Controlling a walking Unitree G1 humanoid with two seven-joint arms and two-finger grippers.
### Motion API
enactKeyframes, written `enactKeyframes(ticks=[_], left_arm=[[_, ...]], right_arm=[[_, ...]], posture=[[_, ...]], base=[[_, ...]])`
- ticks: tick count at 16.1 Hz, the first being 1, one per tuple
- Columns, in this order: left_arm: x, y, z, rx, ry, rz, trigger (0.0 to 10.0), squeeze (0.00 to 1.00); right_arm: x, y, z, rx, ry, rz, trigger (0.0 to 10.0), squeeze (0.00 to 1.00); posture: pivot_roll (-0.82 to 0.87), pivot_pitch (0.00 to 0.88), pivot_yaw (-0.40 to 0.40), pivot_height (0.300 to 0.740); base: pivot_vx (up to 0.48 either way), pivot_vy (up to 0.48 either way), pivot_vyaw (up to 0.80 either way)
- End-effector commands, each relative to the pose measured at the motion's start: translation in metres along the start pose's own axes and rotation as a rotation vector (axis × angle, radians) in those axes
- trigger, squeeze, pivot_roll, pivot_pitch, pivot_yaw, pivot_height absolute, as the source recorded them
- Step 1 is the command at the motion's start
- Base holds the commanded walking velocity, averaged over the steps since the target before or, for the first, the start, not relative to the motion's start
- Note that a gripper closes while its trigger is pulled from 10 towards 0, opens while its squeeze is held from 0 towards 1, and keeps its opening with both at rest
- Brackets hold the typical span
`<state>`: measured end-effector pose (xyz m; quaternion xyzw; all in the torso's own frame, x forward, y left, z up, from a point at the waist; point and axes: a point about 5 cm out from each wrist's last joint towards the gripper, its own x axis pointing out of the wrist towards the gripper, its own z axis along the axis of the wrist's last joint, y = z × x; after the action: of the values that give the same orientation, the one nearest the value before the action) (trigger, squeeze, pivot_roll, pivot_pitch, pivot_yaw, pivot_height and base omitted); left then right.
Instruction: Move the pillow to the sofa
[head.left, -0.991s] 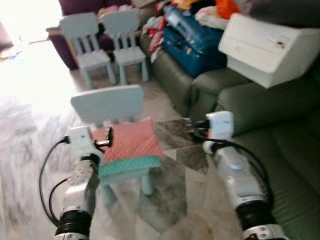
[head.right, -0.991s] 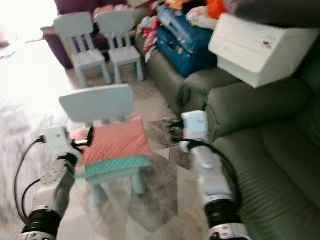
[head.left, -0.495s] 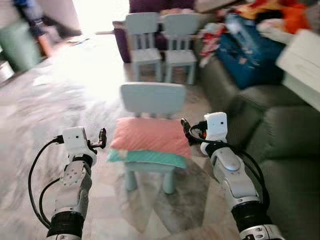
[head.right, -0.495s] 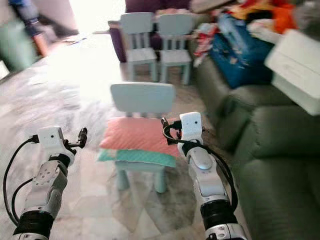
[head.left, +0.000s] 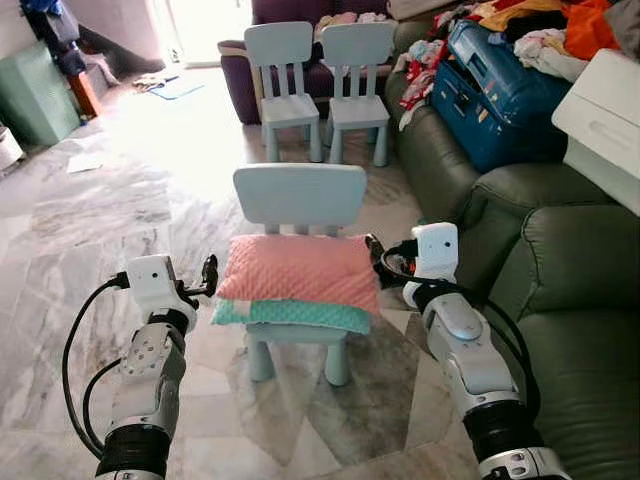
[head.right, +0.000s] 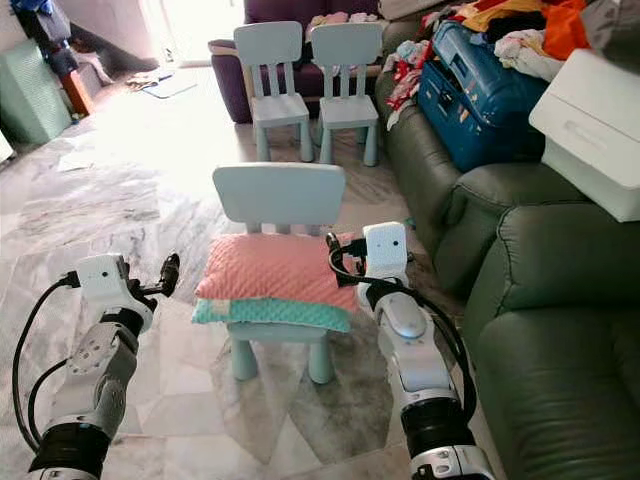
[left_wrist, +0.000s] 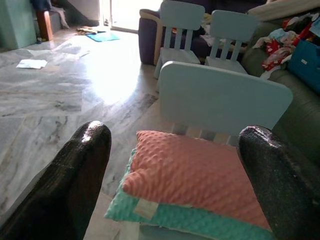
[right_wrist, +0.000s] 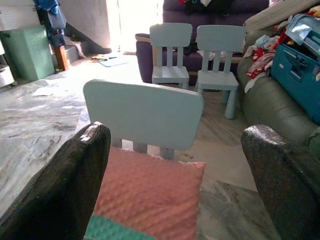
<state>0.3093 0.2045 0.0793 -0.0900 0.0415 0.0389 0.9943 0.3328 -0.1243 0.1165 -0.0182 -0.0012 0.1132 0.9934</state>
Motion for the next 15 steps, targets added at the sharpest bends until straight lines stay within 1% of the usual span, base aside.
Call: enactKeyframes(ticks=[1,10,15], left_arm=[[0.0006,0.0029,0.0057,-0.004,-0.023,-0.003,10.0,0.0],[0.0001,0.0019,0.0028,-0.009,-0.011,-0.005,10.0,0.0],[-0.0006,0.0008,0.001,-0.011,-0.006,-0.009,10.0,0.0]], right_arm=[[0.0012,0.0023,0.0031,0.004,-0.019,0.011,10.0,0.0],[0.0008,0.0054,0.0035,-0.004,-0.03,0.029,10.0,0.0],[-0.0003,0.0053,0.0027,-0.007,-0.028,0.035,10.0,0.0]], posture=[[-0.16,0.037,0.022,0.74],[-0.16,0.037,0.021,0.74],[-0.16,0.039,0.02,0.74]], base=[[0.375,0.0,0.0],[0.385,0.0,0.0],[0.4,0.24,0.0]])
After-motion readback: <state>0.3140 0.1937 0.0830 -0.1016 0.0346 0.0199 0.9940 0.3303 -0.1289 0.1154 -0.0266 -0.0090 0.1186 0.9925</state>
